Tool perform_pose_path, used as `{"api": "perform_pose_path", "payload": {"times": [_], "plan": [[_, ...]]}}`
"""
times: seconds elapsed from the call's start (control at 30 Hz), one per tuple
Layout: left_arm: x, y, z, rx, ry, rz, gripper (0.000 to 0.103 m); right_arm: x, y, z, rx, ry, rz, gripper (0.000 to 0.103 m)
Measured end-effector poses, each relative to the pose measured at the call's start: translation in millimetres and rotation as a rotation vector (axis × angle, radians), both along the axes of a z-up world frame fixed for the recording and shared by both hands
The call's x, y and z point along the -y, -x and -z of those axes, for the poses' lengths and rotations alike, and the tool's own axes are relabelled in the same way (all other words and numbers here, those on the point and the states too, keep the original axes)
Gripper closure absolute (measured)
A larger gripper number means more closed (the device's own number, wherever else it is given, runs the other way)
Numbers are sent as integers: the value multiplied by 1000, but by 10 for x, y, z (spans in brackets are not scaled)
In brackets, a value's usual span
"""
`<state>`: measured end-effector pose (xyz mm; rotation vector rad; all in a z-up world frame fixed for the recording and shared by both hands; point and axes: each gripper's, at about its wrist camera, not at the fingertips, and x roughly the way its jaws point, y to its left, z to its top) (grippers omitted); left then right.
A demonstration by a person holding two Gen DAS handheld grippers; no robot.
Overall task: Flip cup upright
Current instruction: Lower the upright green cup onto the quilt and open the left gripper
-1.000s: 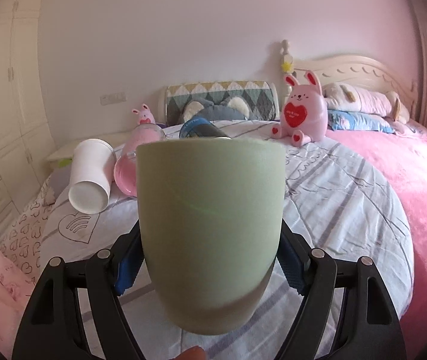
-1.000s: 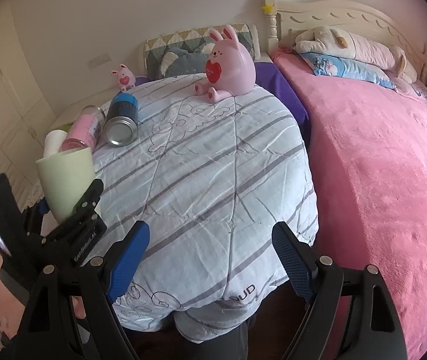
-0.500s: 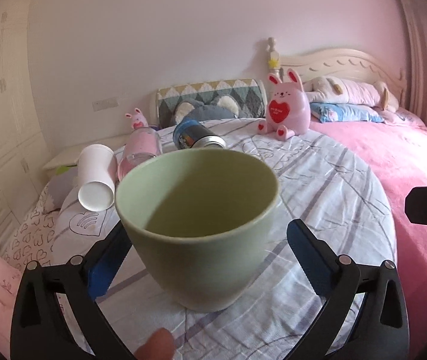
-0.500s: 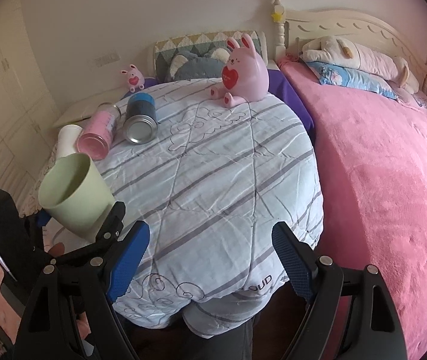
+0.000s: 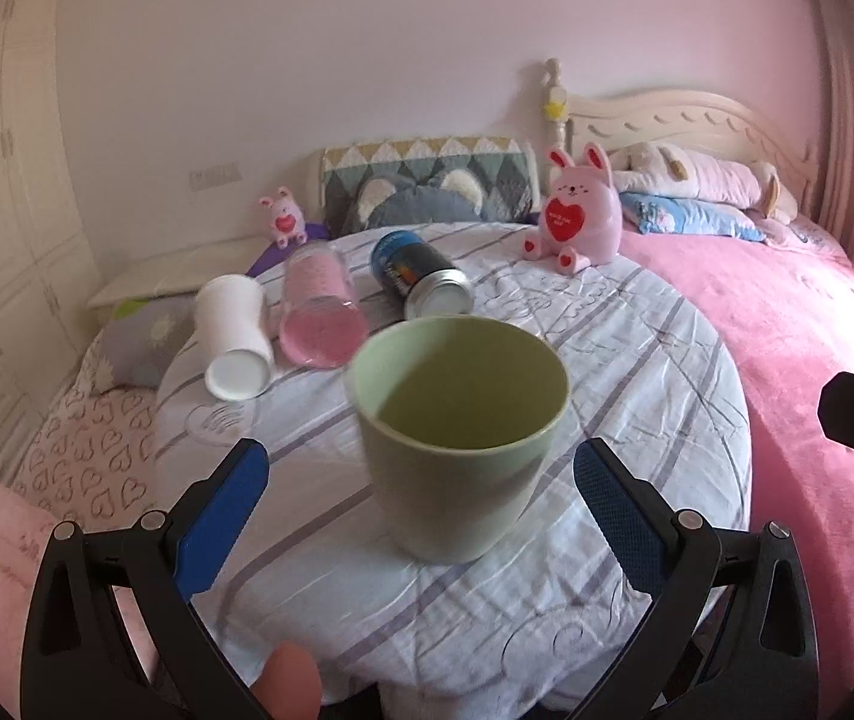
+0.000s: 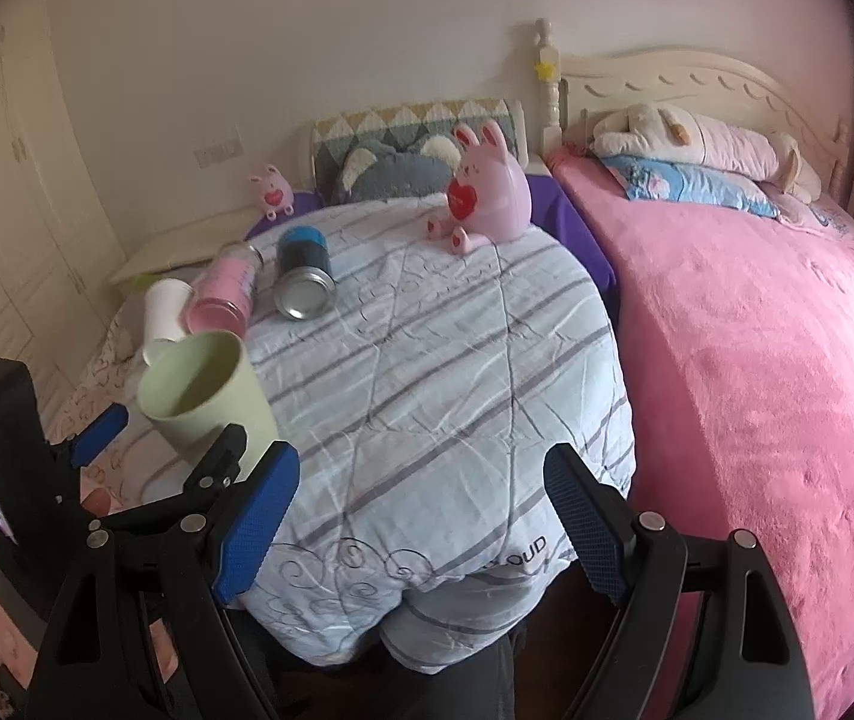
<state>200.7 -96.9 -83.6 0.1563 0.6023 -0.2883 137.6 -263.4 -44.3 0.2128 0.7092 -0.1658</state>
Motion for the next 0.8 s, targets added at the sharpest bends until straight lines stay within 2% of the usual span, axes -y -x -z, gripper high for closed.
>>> {"api": "perform_pose_path", "payload": {"times": [0.33,0.5,0.8], "plan": [[-500,207,-331,-81,-38,-87,0,-248,146,-86,52,10,-18,18],[-805,311,-408,-139,-49,-145,0,-377,135,-3,32,10,-45,18],[-1119,497,-477,-167,-49,-216,0,-617,128,112,29,10,-88,18]]}}
